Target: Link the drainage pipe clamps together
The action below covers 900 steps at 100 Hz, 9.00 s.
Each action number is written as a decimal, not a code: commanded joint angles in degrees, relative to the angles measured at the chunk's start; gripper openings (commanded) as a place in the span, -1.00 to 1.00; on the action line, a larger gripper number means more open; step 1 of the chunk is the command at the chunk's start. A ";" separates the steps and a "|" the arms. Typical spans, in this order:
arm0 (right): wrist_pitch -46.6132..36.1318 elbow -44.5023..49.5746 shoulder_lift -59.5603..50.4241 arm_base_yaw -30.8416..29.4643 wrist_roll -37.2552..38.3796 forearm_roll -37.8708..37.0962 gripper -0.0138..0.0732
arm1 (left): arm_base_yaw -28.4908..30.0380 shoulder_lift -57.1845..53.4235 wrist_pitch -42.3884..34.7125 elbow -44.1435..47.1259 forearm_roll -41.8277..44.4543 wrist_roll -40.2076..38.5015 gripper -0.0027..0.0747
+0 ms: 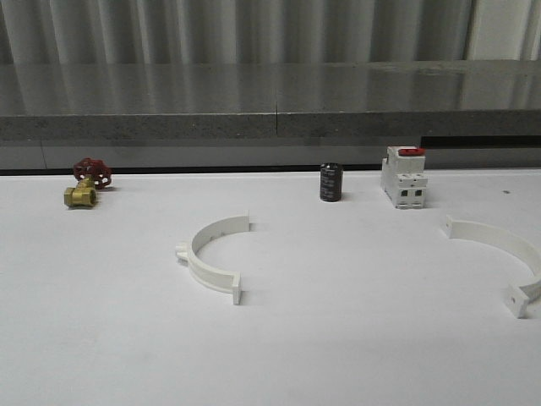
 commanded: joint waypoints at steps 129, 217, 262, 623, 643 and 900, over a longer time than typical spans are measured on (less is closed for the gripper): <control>28.33 -45.97 44.75 -0.02 -0.53 -0.60 -0.84 | 0.13 -16.43 -0.55 4.79 -0.19 0.07 -0.99; 28.54 -54.41 77.38 -0.19 -0.53 -4.38 0.61 | 0.13 -16.43 -0.55 4.79 -0.19 0.07 -0.99; 30.63 -64.37 97.02 -2.53 -0.53 -5.19 0.61 | 0.13 -16.43 -0.55 4.79 -0.19 0.07 -0.99; 38.47 -91.30 118.68 29.16 38.90 -11.13 -0.55 | 0.13 -16.43 -0.55 4.79 -0.19 0.07 -0.99; 38.56 -91.30 118.68 29.16 38.90 -11.13 -0.55 | 0.13 -16.43 -0.55 4.79 -0.19 0.07 -0.99; 40.71 -46.83 41.88 -3.65 3.69 -12.29 0.49 | 0.13 -16.43 -0.55 4.79 -0.19 0.07 -0.99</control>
